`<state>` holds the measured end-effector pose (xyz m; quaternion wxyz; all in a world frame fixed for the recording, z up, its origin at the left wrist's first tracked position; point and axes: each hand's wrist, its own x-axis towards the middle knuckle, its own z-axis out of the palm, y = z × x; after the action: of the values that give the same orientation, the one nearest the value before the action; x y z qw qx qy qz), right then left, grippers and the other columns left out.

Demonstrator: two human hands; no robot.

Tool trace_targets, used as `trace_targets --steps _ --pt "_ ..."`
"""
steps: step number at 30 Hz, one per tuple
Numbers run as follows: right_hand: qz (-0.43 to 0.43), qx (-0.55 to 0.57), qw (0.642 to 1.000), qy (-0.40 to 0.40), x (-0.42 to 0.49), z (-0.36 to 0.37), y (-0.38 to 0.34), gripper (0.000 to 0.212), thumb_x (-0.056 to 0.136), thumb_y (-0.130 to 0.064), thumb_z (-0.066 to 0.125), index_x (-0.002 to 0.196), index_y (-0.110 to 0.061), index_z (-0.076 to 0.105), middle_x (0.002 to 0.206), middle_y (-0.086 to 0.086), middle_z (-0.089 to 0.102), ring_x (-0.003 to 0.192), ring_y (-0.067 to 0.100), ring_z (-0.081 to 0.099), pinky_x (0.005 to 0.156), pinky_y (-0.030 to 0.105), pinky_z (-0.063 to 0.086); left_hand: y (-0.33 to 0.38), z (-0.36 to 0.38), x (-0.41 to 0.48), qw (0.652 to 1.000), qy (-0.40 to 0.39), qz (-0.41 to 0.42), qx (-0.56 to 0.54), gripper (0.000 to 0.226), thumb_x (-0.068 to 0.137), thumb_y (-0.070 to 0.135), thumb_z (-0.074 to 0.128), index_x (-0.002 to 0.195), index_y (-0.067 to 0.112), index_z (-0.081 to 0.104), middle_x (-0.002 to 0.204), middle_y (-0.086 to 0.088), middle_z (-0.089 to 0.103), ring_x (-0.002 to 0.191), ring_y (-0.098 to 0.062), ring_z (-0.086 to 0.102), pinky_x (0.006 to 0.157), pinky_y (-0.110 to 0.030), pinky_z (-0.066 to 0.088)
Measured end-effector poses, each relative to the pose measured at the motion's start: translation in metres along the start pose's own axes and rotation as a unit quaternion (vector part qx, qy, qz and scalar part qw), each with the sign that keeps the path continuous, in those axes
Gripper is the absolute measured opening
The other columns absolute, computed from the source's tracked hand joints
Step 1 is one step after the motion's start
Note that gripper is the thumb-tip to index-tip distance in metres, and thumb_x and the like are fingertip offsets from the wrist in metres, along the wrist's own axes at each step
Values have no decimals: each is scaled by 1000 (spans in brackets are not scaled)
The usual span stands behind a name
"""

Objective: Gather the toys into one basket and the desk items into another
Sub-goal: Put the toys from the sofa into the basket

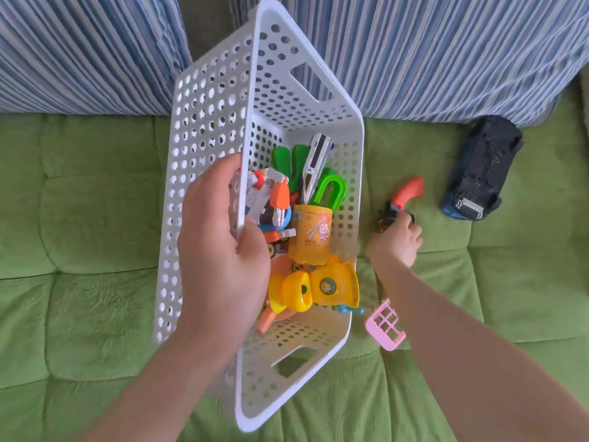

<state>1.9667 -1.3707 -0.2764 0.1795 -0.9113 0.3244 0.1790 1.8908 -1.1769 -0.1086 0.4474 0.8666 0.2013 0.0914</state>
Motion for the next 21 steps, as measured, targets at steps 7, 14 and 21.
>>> trace_targets --steps 7,14,21 --pt "15 54 998 -10 7 -6 7 49 83 -16 61 127 -11 41 127 12 53 118 34 44 96 44 41 -1 -3 -2 1000 -2 -3 -2 58 80 -14 47 132 10 43 129 -2 50 118 -16 49 99 -35 42" --pt "-68 273 959 22 -43 -23 -17 30 78 -21 64 105 -19 52 86 -10 56 95 20 58 79 30 45 0 -6 -6 1000 -2 -6 -8 56 81 -12 47 132 12 44 124 8 46 114 -4 45 98 -28 39" --pt "-238 404 881 -64 -109 -45 -53 34 86 -21 62 118 -15 56 110 -4 61 107 9 57 91 21 45 6 -14 -12 1000 -15 7 -23 56 81 -13 46 132 11 45 130 -2 52 119 -15 50 100 -20 38"
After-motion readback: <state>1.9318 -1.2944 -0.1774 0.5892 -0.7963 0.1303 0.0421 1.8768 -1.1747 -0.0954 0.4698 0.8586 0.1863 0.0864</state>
